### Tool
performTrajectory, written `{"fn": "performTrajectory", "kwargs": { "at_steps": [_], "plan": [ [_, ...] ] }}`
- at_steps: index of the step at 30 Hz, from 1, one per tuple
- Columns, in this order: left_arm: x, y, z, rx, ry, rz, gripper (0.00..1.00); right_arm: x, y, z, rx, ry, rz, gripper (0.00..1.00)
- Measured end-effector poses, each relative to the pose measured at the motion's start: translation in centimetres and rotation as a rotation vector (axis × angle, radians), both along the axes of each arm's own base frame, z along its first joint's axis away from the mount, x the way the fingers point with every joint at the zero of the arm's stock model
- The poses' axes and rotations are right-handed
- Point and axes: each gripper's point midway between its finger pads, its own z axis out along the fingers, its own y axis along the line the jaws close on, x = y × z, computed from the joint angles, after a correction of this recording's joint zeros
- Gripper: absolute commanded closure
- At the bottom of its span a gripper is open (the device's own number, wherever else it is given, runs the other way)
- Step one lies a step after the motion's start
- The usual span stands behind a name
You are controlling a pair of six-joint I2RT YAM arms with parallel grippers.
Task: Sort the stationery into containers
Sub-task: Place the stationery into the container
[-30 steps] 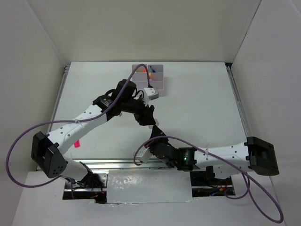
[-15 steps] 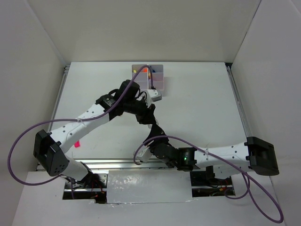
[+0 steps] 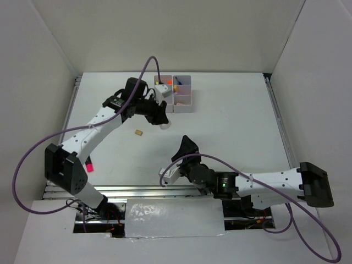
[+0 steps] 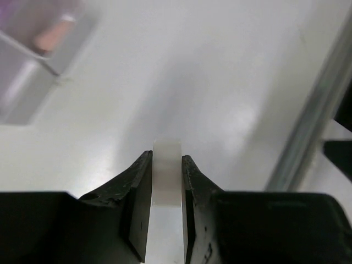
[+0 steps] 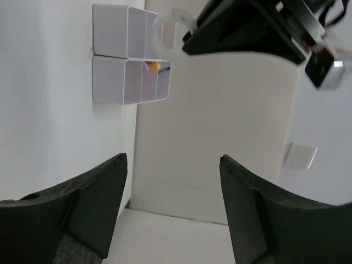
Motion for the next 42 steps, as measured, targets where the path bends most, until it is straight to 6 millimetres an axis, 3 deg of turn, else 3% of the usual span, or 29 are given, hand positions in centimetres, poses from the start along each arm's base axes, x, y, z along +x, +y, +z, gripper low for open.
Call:
{"fn": "performTrajectory", "kwargs": {
  "at_steps": [3,7,12,16,22,26,35,42],
  "plan": [
    [5.2,2.0,0.9,0.004,-0.088,0.07,1.0,0.2,-1.0,0.3,0.048,0.019,-0.02,0.36],
    [11.5,4.2,2.7,0.034,-0.257,0.125,1.0,1.4,-3.1,-1.3,0.082,0.106,-0.105,0.36],
    [18.4,3.9,4.9,0.034,-0.456,0.058,0.97,4.4,-7.2,-2.8,0.157,0.281,-0.291,0.33],
    [22.2,4.2,3.7,0.015,-0.534,-0.021,0.96,6.7,-10.8,-1.9,0.326,0.417,-0.462,0.32],
    [25.6,5.3,0.3,-0.001,-0.542,-0.084,0.95,8.5,-15.8,-0.5,0.582,0.569,-0.667,0.29],
    [25.8,5.0,-1.2,0.001,-0.538,-0.12,0.95,9.1,-17.7,-0.3,0.702,0.644,-0.76,0.28],
    [25.2,2.7,-2.2,0.008,-0.574,-0.205,0.91,8.4,-17.2,-2.2,0.738,0.778,-0.795,0.27],
    [25.7,2.4,-6.3,0.033,-0.52,-0.217,0.8,8.6,-16.7,-1.7,0.759,0.795,-0.783,0.26]
  ]
}}
